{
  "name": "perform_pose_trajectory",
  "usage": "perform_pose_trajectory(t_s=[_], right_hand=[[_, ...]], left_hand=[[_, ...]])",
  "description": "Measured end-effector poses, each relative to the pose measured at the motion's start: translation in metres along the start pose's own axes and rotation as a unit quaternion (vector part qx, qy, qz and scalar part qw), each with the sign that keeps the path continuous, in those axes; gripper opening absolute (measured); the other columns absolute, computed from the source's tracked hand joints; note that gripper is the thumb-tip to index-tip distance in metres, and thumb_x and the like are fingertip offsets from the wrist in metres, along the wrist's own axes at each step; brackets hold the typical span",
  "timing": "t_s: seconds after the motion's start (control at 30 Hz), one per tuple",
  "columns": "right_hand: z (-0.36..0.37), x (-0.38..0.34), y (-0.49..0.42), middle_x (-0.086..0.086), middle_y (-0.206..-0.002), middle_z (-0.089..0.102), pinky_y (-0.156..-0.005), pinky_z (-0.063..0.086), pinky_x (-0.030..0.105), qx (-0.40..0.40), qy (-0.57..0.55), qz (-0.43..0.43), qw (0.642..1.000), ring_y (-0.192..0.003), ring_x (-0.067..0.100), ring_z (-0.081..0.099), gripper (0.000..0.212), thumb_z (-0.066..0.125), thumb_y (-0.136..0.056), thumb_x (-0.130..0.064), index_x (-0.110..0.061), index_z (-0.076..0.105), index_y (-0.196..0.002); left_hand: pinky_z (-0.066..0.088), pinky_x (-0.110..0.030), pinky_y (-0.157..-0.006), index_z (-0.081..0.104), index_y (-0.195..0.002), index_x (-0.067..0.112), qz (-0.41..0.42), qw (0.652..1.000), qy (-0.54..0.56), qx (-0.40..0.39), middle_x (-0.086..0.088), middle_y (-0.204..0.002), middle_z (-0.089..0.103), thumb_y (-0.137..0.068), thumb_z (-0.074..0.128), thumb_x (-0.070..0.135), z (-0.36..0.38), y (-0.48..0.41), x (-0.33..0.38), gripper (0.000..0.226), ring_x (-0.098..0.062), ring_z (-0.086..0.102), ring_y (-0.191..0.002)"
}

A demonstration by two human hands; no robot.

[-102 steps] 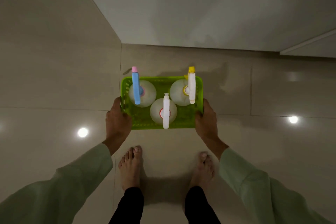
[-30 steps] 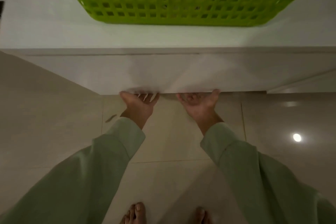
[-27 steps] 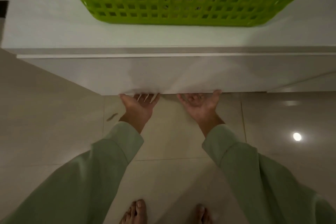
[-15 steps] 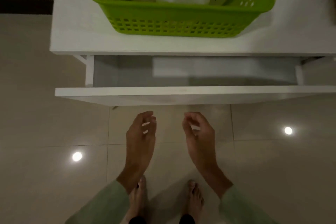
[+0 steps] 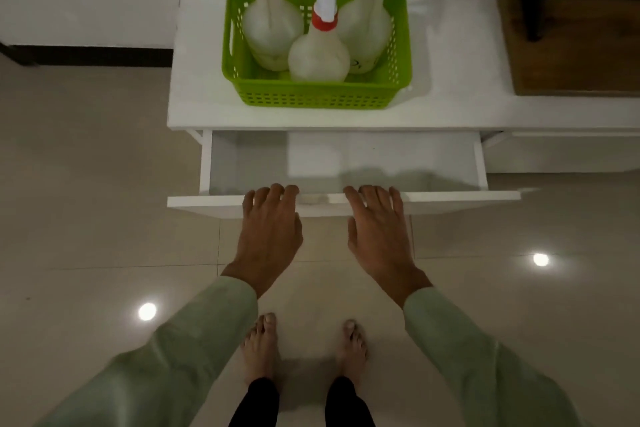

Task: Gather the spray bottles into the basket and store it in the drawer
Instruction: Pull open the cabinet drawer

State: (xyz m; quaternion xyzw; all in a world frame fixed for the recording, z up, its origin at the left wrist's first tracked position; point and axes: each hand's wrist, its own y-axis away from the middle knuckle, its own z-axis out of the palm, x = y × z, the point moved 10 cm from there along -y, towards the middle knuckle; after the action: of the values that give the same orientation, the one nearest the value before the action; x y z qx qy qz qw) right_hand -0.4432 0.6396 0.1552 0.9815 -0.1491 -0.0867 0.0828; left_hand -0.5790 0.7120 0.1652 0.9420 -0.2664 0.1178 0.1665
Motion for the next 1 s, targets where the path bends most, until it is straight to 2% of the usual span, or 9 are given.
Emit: perform_pose_trajectory(t_s=[0.1, 0.2, 0.27, 0.5, 0.7, 0.8, 0.87, 0.93, 1.0], right_hand=[[0.001, -0.002, 0.017, 0.006, -0.121, 0.060, -0.114, 0.033, 0.051, 0.010, -0.012, -0.001, 1.000, -0.116, 0.029, 0.054, 0.037, 0.056, -0.096, -0.015, -0.019, 0.057, -0.132], [0.002, -0.003, 0.036, 0.005, -0.109, 0.064, -0.097, 0.042, 0.048, 0.018, -0.013, -0.018, 1.000, -0.101, 0.029, 0.057, 0.024, 0.059, -0.096, -0.018, -0.019, 0.064, -0.120], [0.006, -0.002, 0.049, 0.005, -0.106, 0.064, -0.089, 0.044, 0.046, 0.014, -0.012, -0.031, 0.999, -0.096, 0.029, 0.058, 0.023, 0.063, -0.093, -0.016, -0.018, 0.067, -0.115], [0.020, -0.004, 0.086, 0.003, -0.098, 0.067, -0.077, 0.049, 0.041, -0.022, -0.030, -0.055, 0.998, -0.088, 0.027, 0.061, 0.024, 0.075, -0.084, -0.014, -0.018, 0.071, -0.108], [0.026, -0.002, 0.090, -0.001, -0.106, 0.066, -0.084, 0.047, 0.038, -0.082, -0.040, -0.064, 0.994, -0.098, 0.024, 0.061, 0.024, 0.068, -0.092, -0.024, -0.023, 0.069, -0.116], [0.021, 0.003, 0.078, -0.007, -0.126, 0.062, -0.095, 0.041, 0.033, -0.152, -0.143, -0.036, 0.977, -0.114, 0.017, 0.056, 0.042, 0.057, -0.097, -0.046, -0.027, 0.059, -0.135], [-0.008, 0.006, 0.059, -0.010, -0.128, 0.063, -0.094, 0.045, 0.032, -0.112, -0.230, -0.016, 0.967, -0.115, 0.012, 0.056, 0.049, 0.060, -0.094, -0.053, -0.027, 0.060, -0.135], [-0.049, 0.016, 0.034, -0.012, -0.122, 0.065, -0.089, 0.050, 0.032, -0.013, -0.313, 0.021, 0.950, -0.109, 0.010, 0.060, 0.040, 0.065, -0.093, -0.048, -0.027, 0.064, -0.126], [-0.089, 0.031, 0.010, -0.010, -0.115, 0.067, -0.084, 0.053, 0.034, 0.092, -0.385, 0.066, 0.916, -0.101, 0.012, 0.063, 0.028, 0.066, -0.094, -0.038, -0.025, 0.066, -0.118]], left_hand=[[0.038, -0.045, -0.105, 0.053, -0.126, 0.016, -0.017, 1.000, -0.005, -0.002, -0.005, -0.117, 0.061, -0.092, 0.058, 0.016, 0.004, 0.015, 0.000, 0.035, -0.026, 0.056, -0.111], [0.042, -0.044, -0.099, 0.056, -0.119, 0.018, -0.027, 0.999, -0.027, -0.001, -0.003, -0.109, 0.063, -0.087, 0.060, 0.006, 0.013, 0.036, 0.001, 0.034, -0.026, 0.058, -0.103], [0.043, -0.046, -0.097, 0.057, -0.118, 0.018, -0.029, 0.999, -0.041, -0.001, -0.003, -0.108, 0.063, -0.083, 0.062, 0.003, 0.018, 0.052, 0.003, 0.038, -0.026, 0.059, -0.101], [0.043, -0.050, -0.098, 0.060, -0.118, 0.018, -0.047, 0.997, -0.048, -0.027, -0.005, -0.113, 0.062, -0.079, 0.064, -0.002, 0.032, 0.096, 0.005, 0.044, -0.029, 0.058, -0.108], [0.038, -0.044, -0.104, 0.059, -0.120, 0.022, -0.064, 0.997, -0.002, -0.051, 0.000, -0.118, 0.062, -0.089, 0.057, 0.004, 0.033, 0.103, 0.004, 0.035, -0.024, 0.056, -0.115], [0.039, -0.039, -0.107, 0.059, -0.122, 0.024, -0.056, 0.991, 0.100, -0.063, 0.005, -0.125, 0.061, -0.093, 0.058, 0.017, 0.022, 0.089, 0.007, 0.030, -0.016, 0.056, -0.118], [0.046, -0.041, -0.102, 0.061, -0.119, 0.023, -0.047, 0.983, 0.176, -0.017, 0.004, -0.123, 0.064, -0.092, 0.062, 0.020, -0.006, 0.069, 0.010, 0.028, -0.016, 0.059, -0.113], [0.052, -0.041, -0.094, 0.062, -0.117, 0.023, -0.059, 0.966, 0.242, 0.068, 0.005, -0.120, 0.065, -0.091, 0.063, 0.019, -0.046, 0.045, 0.006, 0.027, -0.014, 0.061, -0.105], [0.053, -0.039, -0.090, 0.062, -0.116, 0.023, -0.076, 0.939, 0.291, 0.165, 0.006, -0.116, 0.065, -0.092, 0.063, 0.018, -0.087, 0.021, -0.003, 0.025, -0.011, 0.061, -0.100]])
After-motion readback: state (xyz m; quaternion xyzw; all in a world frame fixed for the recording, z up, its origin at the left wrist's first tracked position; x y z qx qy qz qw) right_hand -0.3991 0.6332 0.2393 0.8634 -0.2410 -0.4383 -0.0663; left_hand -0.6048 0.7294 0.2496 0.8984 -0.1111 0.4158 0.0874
